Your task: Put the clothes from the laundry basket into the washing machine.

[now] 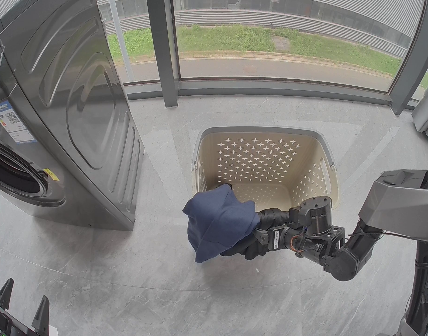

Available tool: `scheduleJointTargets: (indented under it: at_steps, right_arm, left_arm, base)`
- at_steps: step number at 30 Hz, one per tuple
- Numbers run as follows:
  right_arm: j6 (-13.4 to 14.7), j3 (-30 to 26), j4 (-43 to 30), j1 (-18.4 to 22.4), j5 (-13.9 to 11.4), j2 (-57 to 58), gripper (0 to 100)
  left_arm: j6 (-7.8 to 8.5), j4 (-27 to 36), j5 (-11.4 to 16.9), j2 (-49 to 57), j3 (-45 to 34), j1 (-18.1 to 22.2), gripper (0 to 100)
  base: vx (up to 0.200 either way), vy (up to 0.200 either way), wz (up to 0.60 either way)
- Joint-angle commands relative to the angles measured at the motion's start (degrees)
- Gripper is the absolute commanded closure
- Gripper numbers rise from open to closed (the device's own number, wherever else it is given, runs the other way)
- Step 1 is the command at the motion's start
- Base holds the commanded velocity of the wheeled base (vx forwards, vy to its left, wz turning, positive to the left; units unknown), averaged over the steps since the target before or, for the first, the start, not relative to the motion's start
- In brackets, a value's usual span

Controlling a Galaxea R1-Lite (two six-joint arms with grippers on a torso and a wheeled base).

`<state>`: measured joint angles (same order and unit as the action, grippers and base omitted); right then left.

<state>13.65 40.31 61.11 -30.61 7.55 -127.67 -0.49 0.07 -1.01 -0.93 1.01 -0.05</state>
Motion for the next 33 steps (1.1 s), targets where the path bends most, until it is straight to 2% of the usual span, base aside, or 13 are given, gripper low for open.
scheduleJointTargets:
  at_steps: [1, 7, 8, 14, 23, 25, 26, 27, 33]
  right_arm:
    - [0.06, 1.96, 0.06, 0.29, 0.01, -1.88, 0]
    - [0.06, 3.89, 0.68, 0.29, 0.01, -3.55, 0]
    - [-0.03, 3.98, 1.20, 0.29, 0.01, -3.99, 100]
    - [-0.12, 3.98, 2.87, 0.11, 0.01, -4.52, 100]
    - [-0.03, -2.61, 2.87, -0.24, 0.01, 3.39, 100]
    - [-0.03, -7.27, 1.91, -0.33, -0.08, 10.69, 100]
    - [-0.03, -7.27, 1.91, -0.33, -0.08, 10.69, 100]
    - [-0.03, -10.96, 1.38, -0.41, -0.08, 16.67, 100]
    - [0.06, -15.70, -1.70, -0.33, -0.08, 31.87, 100]
  left_arm:
    - [-0.04, 0.01, -0.04, 0.93, -1.01, -0.04, 0]
    - [-0.04, 0.01, -0.04, 0.93, -1.01, -0.04, 0]
    - [-0.04, 0.01, -0.04, 0.93, -1.01, -0.04, 0]
    - [-0.04, 0.01, -0.04, 0.93, -1.01, -0.04, 0]
    - [0.05, 0.01, -0.04, 0.93, -1.01, -0.04, 0]
    - [-0.04, 0.01, -0.04, 0.93, -1.01, -0.04, 0]
    - [-0.04, 0.01, -0.04, 0.93, -1.01, -0.04, 0]
    - [-0.04, 0.01, -0.04, 0.93, -1.01, -0.04, 0]
    - [-0.04, 0.01, -0.04, 0.93, -1.01, 0.05, 0]
  base:
    - [0.000, 0.000, 0.00]
    - [0.000, 0.000, 0.00]
    - [0.000, 0.000, 0.00]
    - [0.000, 0.000, 0.00]
    - [0.000, 0.000, 0.00]
    - [0.000, 0.000, 0.00]
    - [0.000, 0.000, 0.00]
    - [0.000, 0.000, 0.00]
    - [0.000, 0.000, 0.00]
